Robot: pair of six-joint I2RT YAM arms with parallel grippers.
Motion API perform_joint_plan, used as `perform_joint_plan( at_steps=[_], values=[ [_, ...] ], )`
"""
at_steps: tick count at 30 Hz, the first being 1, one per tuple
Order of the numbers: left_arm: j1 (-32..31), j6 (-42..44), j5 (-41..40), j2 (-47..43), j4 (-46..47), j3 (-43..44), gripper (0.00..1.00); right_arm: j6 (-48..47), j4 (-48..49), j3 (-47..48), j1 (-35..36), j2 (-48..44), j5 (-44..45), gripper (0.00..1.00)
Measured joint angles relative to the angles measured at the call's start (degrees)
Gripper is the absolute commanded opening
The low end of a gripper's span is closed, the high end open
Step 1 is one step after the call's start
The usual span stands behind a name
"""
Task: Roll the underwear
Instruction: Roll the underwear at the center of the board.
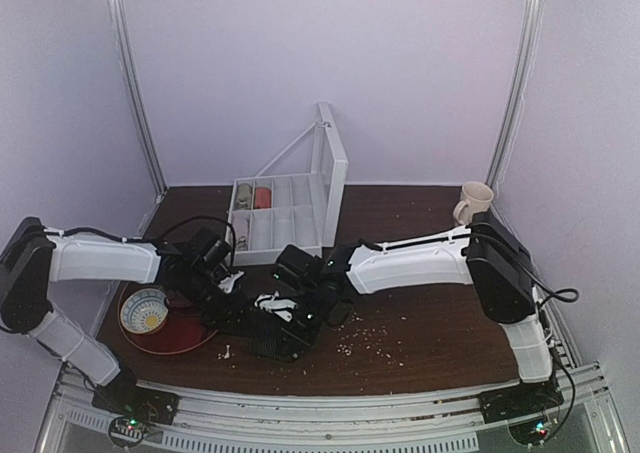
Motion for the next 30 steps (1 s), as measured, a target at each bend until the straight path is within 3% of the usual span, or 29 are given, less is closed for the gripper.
perform_joint_plan(
  at_steps=[13,30],
  values=[
    [0.07,-0.66,-1.51,-5.73,-0.74,-1.20,0.07,6.64,-6.54,9.60,-5.40,8.48,-18.32,0.00],
    [-4.61,-2.60,-3.82,-9.29,-0.04,-2.43,0.07,17.22,-6.40,11.21,-7.13,11.06,-25.90,0.00]
  ],
)
